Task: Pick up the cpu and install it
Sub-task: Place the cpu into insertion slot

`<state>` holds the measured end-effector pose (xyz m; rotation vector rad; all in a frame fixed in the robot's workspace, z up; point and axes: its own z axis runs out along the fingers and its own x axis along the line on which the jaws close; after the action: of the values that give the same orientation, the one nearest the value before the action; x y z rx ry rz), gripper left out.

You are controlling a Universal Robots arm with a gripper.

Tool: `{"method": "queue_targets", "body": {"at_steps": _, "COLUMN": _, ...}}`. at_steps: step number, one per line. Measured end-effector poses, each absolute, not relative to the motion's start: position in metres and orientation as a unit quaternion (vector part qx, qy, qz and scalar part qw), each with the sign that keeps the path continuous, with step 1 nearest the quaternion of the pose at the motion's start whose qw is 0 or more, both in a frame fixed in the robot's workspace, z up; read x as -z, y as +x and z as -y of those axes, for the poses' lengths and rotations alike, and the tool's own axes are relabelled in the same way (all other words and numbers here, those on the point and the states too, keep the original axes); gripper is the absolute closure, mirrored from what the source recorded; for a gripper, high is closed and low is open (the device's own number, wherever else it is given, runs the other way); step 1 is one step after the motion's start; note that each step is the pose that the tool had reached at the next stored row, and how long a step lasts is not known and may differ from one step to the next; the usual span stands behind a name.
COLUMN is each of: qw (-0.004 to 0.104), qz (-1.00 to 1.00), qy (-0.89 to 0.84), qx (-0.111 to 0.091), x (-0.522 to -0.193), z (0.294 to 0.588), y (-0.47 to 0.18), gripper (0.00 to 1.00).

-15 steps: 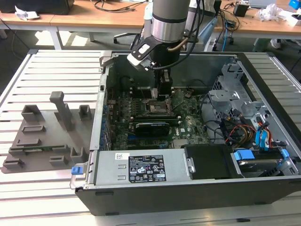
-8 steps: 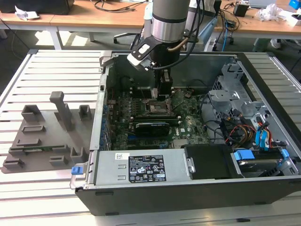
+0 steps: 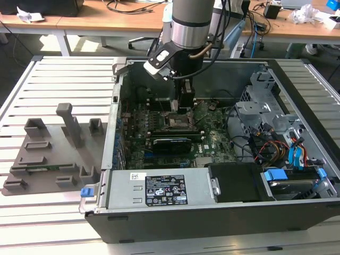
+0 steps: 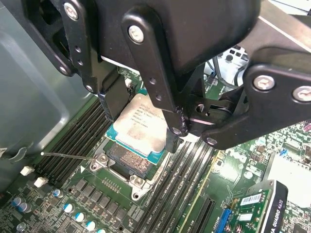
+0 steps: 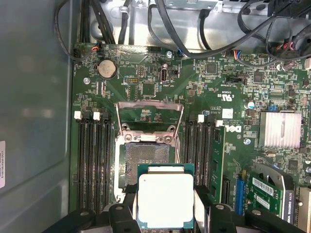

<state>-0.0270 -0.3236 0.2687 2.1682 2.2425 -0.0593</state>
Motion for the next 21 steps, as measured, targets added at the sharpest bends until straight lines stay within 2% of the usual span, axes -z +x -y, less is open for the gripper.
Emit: {"method": "queue_targets", "body": {"at_steps": 21, "qw": 0.011, "qz": -0.719, "qy": 0.695, "qx": 0.019, "x": -0.256, "z": 0.318, "y": -0.027, "gripper": 0.45}}
